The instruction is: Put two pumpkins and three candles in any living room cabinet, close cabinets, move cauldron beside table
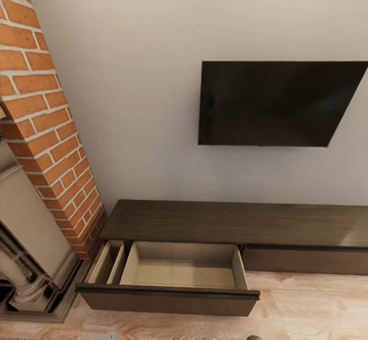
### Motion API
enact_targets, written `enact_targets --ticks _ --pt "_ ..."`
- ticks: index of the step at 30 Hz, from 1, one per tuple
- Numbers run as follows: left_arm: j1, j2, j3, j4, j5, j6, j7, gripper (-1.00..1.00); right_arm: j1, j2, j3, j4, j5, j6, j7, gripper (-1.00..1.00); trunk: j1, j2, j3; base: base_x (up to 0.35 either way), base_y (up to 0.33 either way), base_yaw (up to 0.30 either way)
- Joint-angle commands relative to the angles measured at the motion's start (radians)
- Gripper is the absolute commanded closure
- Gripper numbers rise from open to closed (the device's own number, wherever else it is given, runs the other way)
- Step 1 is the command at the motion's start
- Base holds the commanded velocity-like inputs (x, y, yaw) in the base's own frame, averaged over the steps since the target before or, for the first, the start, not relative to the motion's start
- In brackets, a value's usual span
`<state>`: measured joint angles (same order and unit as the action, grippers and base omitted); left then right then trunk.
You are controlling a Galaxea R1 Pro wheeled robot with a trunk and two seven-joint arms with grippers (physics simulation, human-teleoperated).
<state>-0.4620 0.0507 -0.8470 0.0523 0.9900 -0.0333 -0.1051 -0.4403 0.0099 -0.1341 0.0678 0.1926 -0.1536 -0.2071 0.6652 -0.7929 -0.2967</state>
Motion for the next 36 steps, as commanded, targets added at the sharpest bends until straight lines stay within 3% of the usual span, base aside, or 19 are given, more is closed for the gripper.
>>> enact_targets --ticks 1,6,14,25,36 --pt "0.000 0.000 0.000 0.000 -0.001 0.000 0.001 1.00 0.000 0.000 0.001 0.000 0.001 0.000 0.000 1.00 0.000 0.000 -0.002 0.000 0.000 0.079" --pt "0.000 0.004 0.001 0.000 -0.001 0.000 0.008 1.00 0.000 0.004 0.001 0.008 0.002 0.002 0.003 1.00 0.000 0.000 -0.009 0.057 0.036 0.079" --pt "0.000 0.023 -0.001 0.003 -0.004 -0.003 0.010 1.00 0.038 0.042 0.001 0.013 0.001 0.003 0.002 1.00 0.000 0.000 -0.022 0.264 0.142 0.079" --pt "0.006 0.023 -0.001 0.001 -0.004 -0.004 0.011 1.00 0.040 0.042 0.001 0.010 0.002 0.002 0.002 1.00 0.000 0.000 -0.037 0.135 0.061 0.046" --pt "0.006 0.004 -0.008 -0.006 -0.008 -0.002 0.004 1.00 0.040 0.034 0.001 0.012 0.002 0.001 0.003 1.00 0.000 0.000 -0.040 0.001 0.000 -0.132"
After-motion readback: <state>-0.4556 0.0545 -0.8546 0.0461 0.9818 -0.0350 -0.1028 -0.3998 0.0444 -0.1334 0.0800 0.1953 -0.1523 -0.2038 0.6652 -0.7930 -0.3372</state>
